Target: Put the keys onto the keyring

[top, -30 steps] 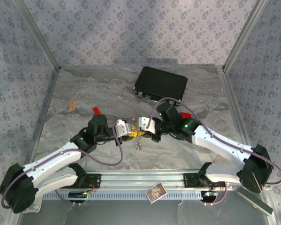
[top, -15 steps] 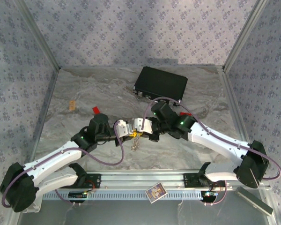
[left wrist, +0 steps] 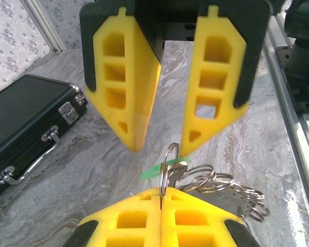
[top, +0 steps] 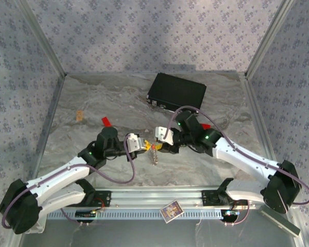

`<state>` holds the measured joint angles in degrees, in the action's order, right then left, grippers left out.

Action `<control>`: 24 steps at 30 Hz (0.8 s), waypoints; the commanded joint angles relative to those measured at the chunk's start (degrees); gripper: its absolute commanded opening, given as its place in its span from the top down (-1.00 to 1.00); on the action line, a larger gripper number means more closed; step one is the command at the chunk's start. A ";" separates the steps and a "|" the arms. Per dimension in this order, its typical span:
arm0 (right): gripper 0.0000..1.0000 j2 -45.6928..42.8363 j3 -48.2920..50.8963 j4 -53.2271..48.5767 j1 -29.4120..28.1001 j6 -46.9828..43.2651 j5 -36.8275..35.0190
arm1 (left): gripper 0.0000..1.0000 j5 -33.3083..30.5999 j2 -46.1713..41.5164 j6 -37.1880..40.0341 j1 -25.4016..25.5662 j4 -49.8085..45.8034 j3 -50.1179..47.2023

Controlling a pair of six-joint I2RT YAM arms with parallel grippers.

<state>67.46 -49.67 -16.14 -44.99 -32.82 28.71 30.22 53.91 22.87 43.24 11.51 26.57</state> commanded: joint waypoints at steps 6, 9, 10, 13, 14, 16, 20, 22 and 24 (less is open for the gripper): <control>0.42 -1.64 4.80 10.35 0.84 5.07 6.44 | 1.00 2.30 -1.42 -3.98 0.21 10.09 -1.98; 0.43 -1.20 5.18 11.19 0.87 5.19 6.53 | 1.00 2.43 -1.52 -4.32 0.22 10.29 -2.07; 0.45 -1.04 5.11 11.33 0.87 5.22 6.54 | 1.00 2.63 -1.53 -4.41 0.26 10.29 -2.12; 0.56 -0.68 5.04 11.66 0.96 5.16 6.62 | 1.00 2.94 -1.50 -4.59 0.24 10.43 -2.05; 0.61 -0.51 4.89 11.72 0.95 5.19 6.62 | 1.00 3.03 -1.50 -4.59 0.25 10.38 -2.13; 0.72 -0.27 4.76 11.74 0.96 5.18 6.71 | 1.00 2.98 -1.51 -4.50 0.25 10.48 -2.13; 0.92 -0.23 4.52 11.67 0.95 5.28 6.46 | 1.00 2.95 -1.60 -4.37 0.18 10.38 -2.12; 0.99 -0.23 4.36 11.41 0.88 5.16 6.55 | 1.00 2.86 -1.65 -4.48 0.26 10.39 -2.13; 1.00 -0.23 3.91 10.78 0.87 4.85 6.58 | 1.00 2.45 -1.76 -4.57 0.26 10.03 -1.92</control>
<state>66.92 -45.01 -5.54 -44.38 -27.88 34.35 30.98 53.65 18.76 43.18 18.26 24.25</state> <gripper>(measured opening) 0.052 0.046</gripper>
